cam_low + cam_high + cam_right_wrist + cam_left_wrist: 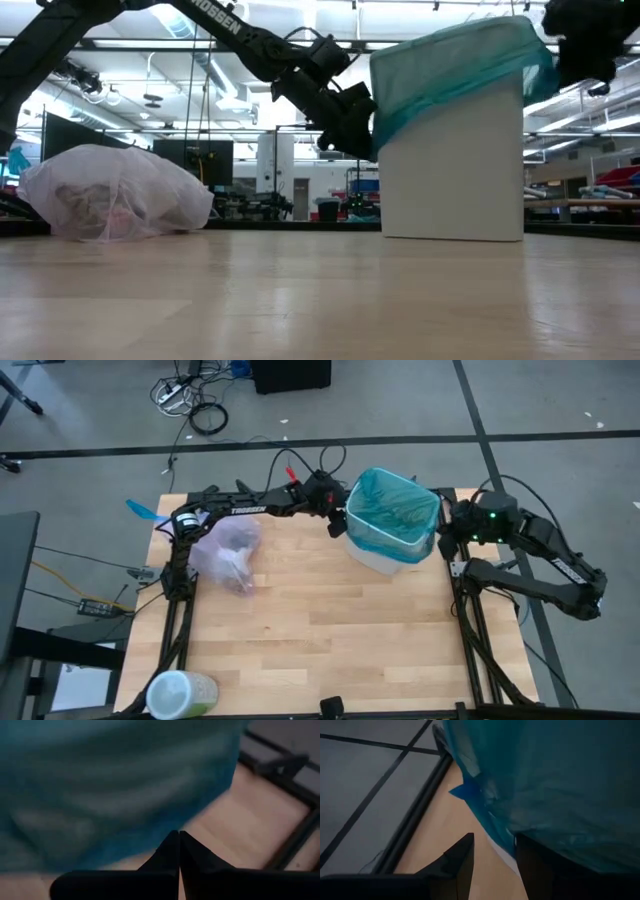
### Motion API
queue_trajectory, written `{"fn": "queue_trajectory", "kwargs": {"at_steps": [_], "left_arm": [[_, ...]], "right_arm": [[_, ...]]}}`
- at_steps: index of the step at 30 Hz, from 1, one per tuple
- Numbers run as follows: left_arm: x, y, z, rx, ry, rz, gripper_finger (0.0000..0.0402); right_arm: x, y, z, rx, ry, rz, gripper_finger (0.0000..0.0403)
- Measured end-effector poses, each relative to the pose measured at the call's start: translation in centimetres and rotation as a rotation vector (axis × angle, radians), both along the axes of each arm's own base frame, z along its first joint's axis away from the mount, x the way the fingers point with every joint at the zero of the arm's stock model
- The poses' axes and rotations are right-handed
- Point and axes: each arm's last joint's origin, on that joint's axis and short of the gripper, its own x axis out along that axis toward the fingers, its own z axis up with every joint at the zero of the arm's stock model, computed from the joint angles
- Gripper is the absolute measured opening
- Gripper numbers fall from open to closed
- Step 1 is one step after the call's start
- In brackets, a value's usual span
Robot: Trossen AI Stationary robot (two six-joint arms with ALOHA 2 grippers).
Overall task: Place trash/remove bag and relplace
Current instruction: Put the blue trash bag into the white trash bin, then return to Home Position
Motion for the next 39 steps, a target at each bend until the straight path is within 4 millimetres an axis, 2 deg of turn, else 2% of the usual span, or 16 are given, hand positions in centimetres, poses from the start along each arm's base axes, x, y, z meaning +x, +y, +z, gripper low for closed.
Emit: {"fn": "queue_trajectory", "kwargs": {"at_steps": [3, 6, 11, 18, 22, 26, 30, 33, 35, 36, 39], "left_arm": [[-0.1, 0.0, 0.6, 0.011, -0.02, 0.002, 0.0149], [-0.2, -0.1, 0.4, 0.001, 0.003, 0.0, 0.0149], [-0.5, -0.5, -0.1, -0.033, 0.061, -0.024, 0.0149], [-1.2, -0.1, 0.4, -0.069, 0.099, -0.047, 0.0149], [-1.8, -0.2, 2.2, -0.034, 0.081, -0.079, 0.0149], [-2.9, -0.9, 5.4, -0.055, -0.016, -0.158, 0.0149], [-4.9, -2.5, 10.0, -0.116, -0.165, -0.325, 0.0149], [-7.2, -4.6, 12.9, -0.169, -0.283, -0.463, 0.0149], [-8.7, -6.4, 13.8, -0.181, -0.348, -0.521, 0.0147], [-9.4, -7.5, 13.9, -0.178, -0.384, -0.535, 0.0145], [-11.7, -10.7, 13.5, -0.125, -0.551, -0.522, 0.0137]], "right_arm": [[-0.4, 0.3, -0.5, 0.038, 0.054, 0.015, 0.0], [-0.5, 0.5, -0.9, 0.068, 0.075, 0.03, 0.0], [-1.1, 0.6, 0.0, 0.011, 0.042, -0.017, 0.0], [-1.9, 1.2, 1.1, -0.031, -0.01, -0.021, 0.0], [-2.2, 1.6, 2.6, -0.047, -0.083, 0.05, 0.0], [-2.3, 2.5, 4.4, -0.066, -0.264, 0.282, 0.0], [-3.0, 3.8, 4.2, -0.042, -0.439, 0.498, 0.0], [-4.1, 4.6, 1.9, -0.042, -0.529, 0.519, 0.0], [-4.9, 5.2, 0.1, -0.073, -0.638, 0.539, 0.0], [-4.6, 5.0, -0.9, -0.063, -0.682, 0.541, 0.0], [-3.1, 4.2, -1.5, -0.003, -0.714, 0.61, 0.0]]}}
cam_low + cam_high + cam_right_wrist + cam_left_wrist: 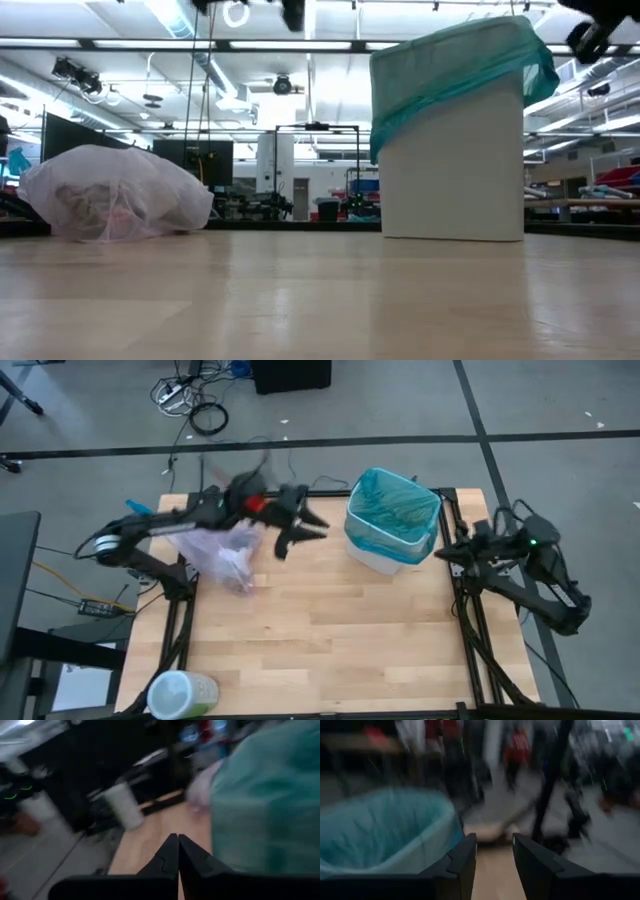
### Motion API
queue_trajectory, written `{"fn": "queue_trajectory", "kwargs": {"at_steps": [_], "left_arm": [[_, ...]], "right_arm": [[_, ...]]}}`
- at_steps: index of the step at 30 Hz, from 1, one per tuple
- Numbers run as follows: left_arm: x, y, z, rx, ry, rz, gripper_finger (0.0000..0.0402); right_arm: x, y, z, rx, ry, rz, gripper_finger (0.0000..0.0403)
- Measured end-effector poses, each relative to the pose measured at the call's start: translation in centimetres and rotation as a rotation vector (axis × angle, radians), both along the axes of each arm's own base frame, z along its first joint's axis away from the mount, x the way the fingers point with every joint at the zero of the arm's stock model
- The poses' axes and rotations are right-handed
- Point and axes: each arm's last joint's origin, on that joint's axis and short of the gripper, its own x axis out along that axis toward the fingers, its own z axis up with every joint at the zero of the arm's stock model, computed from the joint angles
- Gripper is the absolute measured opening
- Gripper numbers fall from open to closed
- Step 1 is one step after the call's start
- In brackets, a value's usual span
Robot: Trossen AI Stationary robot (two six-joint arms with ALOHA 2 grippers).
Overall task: Place trash/remove bag and relplace
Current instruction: Return to Home Position
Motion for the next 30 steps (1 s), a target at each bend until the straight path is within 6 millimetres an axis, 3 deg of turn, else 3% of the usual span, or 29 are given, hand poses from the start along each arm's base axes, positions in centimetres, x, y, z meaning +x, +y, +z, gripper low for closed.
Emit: {"fn": "queue_trajectory", "kwargs": {"at_steps": [3, 7, 9, 13, 16, 23, 30], "left_arm": [[-2.4, -2.6, -1.9, -0.047, -0.188, 0.098, 0.013], [-5.2, -4.8, -6.5, -0.132, -0.291, 0.205, 0.0123], [-6.1, -5.3, -8.2, -0.172, -0.342, 0.259, 0.0121], [-7.5, -6.0, -11.9, -0.246, -0.349, 0.321, 0.012], [-8.1, -6.3, -12.9, -0.26, -0.364, 0.336, 0.012], [-7.9, -6.5, -14.6, -0.244, -0.247, 0.315, 0.012], [-6.8, -7.7, -16.7, -0.214, -0.153, 0.232, 0.0119]], "right_arm": [[1.6, -0.8, -0.3, -0.022, -0.06, 0.105, 0.0], [0.6, 0.0, 0.2, -0.121, -0.209, 0.128, 0.0], [0.8, -0.1, -0.3, -0.125, -0.195, 0.144, 0.0], [2.8, -1.0, -3.5, -0.048, -0.069, 0.155, 0.0], [4.3, -1.3, -6.9, -0.017, -0.031, 0.179, 0.0], [6.5, 0.1, -11.8, 0.013, -0.073, 0.287, 0.0], [6.8, 2.8, -13.4, -0.141, 0.074, 0.246, 0.0]]}}
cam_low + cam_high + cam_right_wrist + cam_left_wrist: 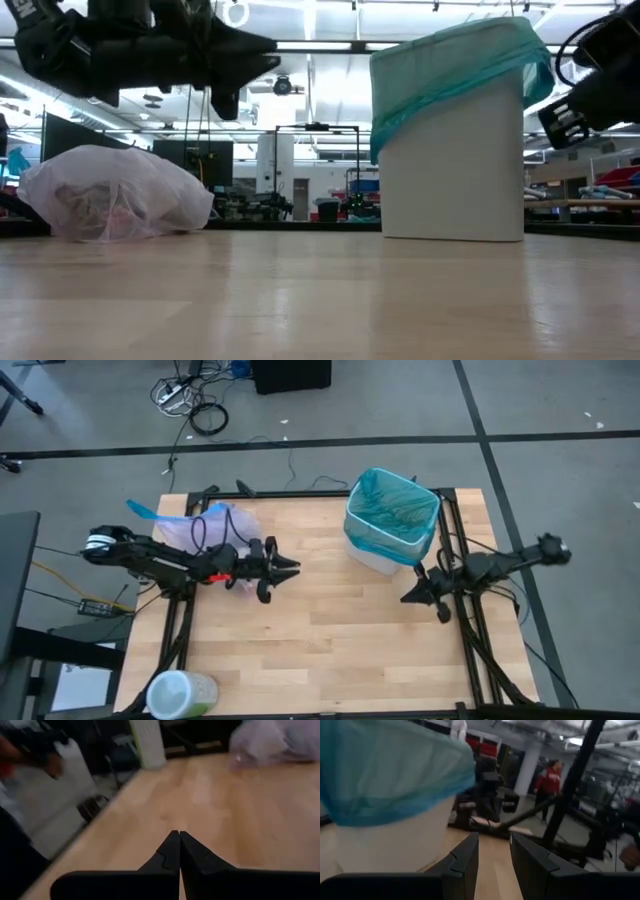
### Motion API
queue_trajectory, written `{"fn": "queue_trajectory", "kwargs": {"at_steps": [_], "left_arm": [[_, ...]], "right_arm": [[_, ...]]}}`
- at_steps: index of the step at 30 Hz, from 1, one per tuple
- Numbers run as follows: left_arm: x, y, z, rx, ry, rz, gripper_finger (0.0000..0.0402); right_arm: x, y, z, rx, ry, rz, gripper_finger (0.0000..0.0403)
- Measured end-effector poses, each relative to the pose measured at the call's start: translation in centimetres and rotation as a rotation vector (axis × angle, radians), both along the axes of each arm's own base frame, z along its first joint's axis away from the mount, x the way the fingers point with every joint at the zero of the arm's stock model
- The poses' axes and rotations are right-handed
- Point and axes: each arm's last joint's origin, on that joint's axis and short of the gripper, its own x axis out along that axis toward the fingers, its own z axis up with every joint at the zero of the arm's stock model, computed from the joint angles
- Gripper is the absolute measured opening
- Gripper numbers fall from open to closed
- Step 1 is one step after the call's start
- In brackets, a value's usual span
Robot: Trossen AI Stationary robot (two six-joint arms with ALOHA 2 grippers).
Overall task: Place trash/remove bag and relplace
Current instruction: Return to Home Position
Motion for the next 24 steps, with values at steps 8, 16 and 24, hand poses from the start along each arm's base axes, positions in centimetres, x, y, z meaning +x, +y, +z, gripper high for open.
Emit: {"fn": "queue_trajectory", "kwargs": {"at_steps": [8, 16, 24], "left_arm": [[1.0, -0.3, -1.3, 0.038, -0.072, -0.036, 0.0119], [-4.1, -1.2, -3.8, -0.097, -0.105, -0.036, 0.0119], [-6.4, -1.5, -4.9, -0.078, -0.066, -0.005, 0.0119]], "right_arm": [[0.2, 1.4, -1.2, -0.111, 0.113, -0.091, 0.0], [0.4, 1.4, -1.5, -0.111, 0.142, -0.133, 0.0], [0.4, 1.3, -1.6, -0.091, 0.152, -0.159, 0.0]]}}
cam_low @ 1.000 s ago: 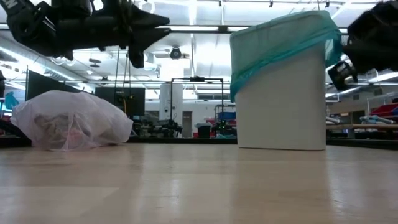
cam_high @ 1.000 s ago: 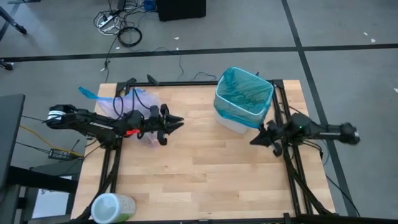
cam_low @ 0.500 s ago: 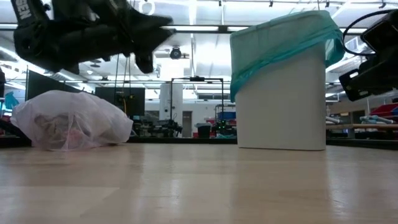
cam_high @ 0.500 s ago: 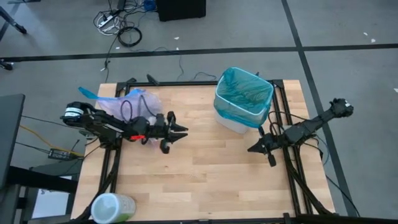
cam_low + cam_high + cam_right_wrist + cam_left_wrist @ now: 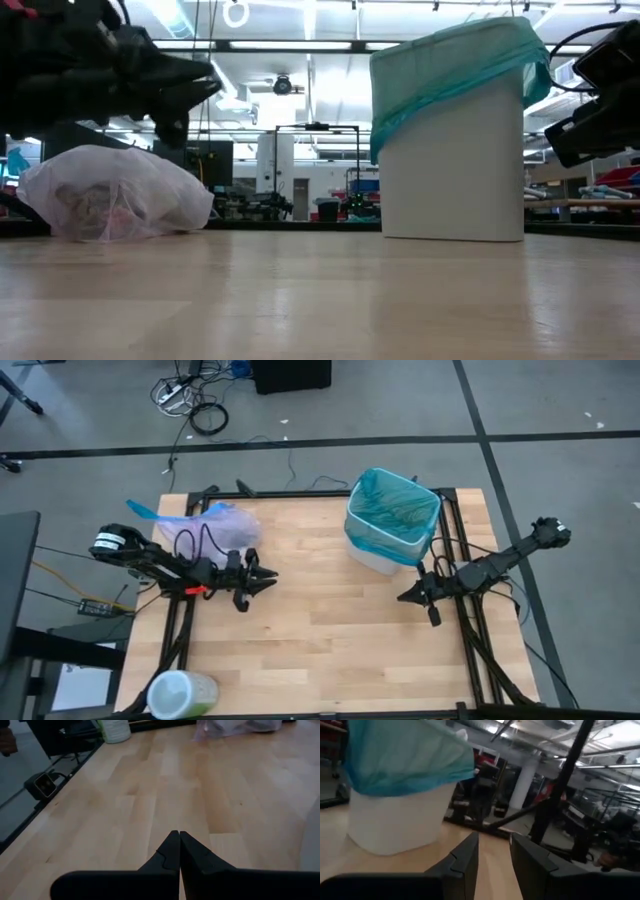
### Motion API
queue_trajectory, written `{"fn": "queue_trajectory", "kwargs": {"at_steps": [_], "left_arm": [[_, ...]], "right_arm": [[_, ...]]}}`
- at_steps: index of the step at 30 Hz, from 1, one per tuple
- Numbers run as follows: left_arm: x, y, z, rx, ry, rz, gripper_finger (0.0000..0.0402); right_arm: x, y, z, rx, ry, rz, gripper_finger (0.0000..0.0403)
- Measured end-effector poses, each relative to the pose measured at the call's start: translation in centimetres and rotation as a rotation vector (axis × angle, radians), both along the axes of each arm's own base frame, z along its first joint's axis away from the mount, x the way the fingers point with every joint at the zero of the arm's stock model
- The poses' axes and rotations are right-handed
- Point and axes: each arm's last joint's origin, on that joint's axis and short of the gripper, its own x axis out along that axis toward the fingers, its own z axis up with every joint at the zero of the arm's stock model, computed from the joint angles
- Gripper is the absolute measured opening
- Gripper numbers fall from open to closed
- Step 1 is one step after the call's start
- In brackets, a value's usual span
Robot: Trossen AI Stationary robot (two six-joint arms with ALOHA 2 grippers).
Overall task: Place trash/remove bag and relplace
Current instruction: Return to Home Position
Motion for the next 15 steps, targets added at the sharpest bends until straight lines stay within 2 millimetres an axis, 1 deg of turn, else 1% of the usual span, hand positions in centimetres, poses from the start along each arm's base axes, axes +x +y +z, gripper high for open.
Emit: {"fn": "queue_trajectory", "kwargs": {"at_steps": [3, 5, 7, 10, 12, 13, 15], "left_arm": [[-0.1, -0.2, 0.4, 0.021, -0.026, -0.062, 0.0119], [-0.3, -0.3, 0.9, 0.024, -0.061, -0.109, 0.0119], [-0.8, -0.5, 1.9, 0.032, -0.128, -0.175, 0.0119], [-2.1, -0.8, 4.0, 0.047, -0.273, -0.368, 0.0118], [-2.9, -1.1, 4.6, 0.043, -0.285, -0.485, 0.0113], [-3.1, -1.1, 4.6, 0.034, -0.258, -0.519, 0.0108], [-3.4, -1.1, 4.5, 0.004, -0.192, -0.529, 0.0094]], "right_arm": [[0.0, 0.1, -0.1, -0.001, 0.015, 0.038, 0.0], [0.0, 0.2, -0.2, 0.043, 0.036, 0.063, 0.0], [0.0, 0.3, -0.3, 0.104, 0.058, 0.076, 0.0], [0.0, 0.4, -0.4, 0.154, 0.077, 0.079, 0.0], [0.1, 0.2, -0.4, 0.164, 0.065, 0.029, 0.0], [0.1, 0.2, -0.3, 0.162, 0.056, 0.0, 0.0], [0.1, 0.1, -0.3, 0.146, 0.049, -0.015, 0.0001]]}}
